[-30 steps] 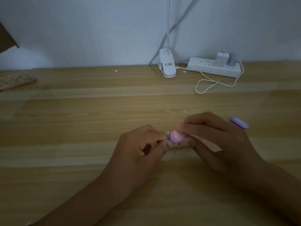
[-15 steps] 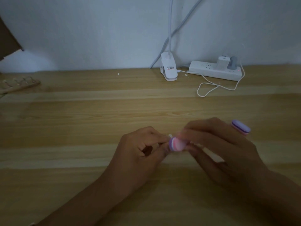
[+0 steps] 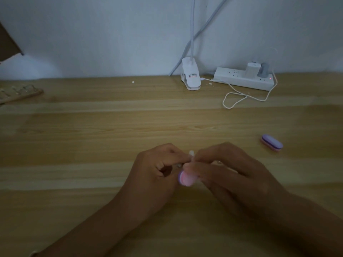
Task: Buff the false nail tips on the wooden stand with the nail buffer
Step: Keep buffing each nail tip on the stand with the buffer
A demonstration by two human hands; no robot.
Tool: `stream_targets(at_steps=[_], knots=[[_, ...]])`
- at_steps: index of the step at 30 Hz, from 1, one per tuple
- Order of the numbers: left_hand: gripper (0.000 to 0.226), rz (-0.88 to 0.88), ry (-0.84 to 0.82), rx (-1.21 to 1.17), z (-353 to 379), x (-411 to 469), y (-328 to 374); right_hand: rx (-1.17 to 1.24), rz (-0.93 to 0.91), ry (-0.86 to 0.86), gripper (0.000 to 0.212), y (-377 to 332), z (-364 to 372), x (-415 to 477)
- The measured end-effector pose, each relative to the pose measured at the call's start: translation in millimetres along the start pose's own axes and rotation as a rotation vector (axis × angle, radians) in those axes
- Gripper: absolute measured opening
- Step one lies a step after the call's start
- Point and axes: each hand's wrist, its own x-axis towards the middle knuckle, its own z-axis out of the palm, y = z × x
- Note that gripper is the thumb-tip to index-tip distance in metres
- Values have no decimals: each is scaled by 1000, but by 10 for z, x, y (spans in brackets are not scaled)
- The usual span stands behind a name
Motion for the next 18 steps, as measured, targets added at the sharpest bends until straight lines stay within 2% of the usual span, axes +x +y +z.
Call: stream_targets(at_steps=[2, 4, 5, 9, 11, 14, 18], knots=[[12, -7, 2, -26, -7, 3, 6, -1, -43, -39, 18, 53, -28, -28], [9, -15, 9, -31, -3, 10, 13, -179, 5, 79, 20, 103, -99, 46], [10, -24, 7, -39, -1, 14, 16, -191, 20, 103, 21, 101, -108, 63], [14, -91, 0, -169, -6, 15, 1, -50, -22, 91, 20, -13, 35, 15], [14, -116, -1, -190, -12, 21, 1, 23, 46, 90, 19, 50, -18, 9], [18, -149, -3, -215, -13, 12, -6, -131, 10, 153, 19, 145, -62, 40], [19, -171, -9, -330, -3, 12, -12, -90, -70, 121, 21, 39, 18, 25]])
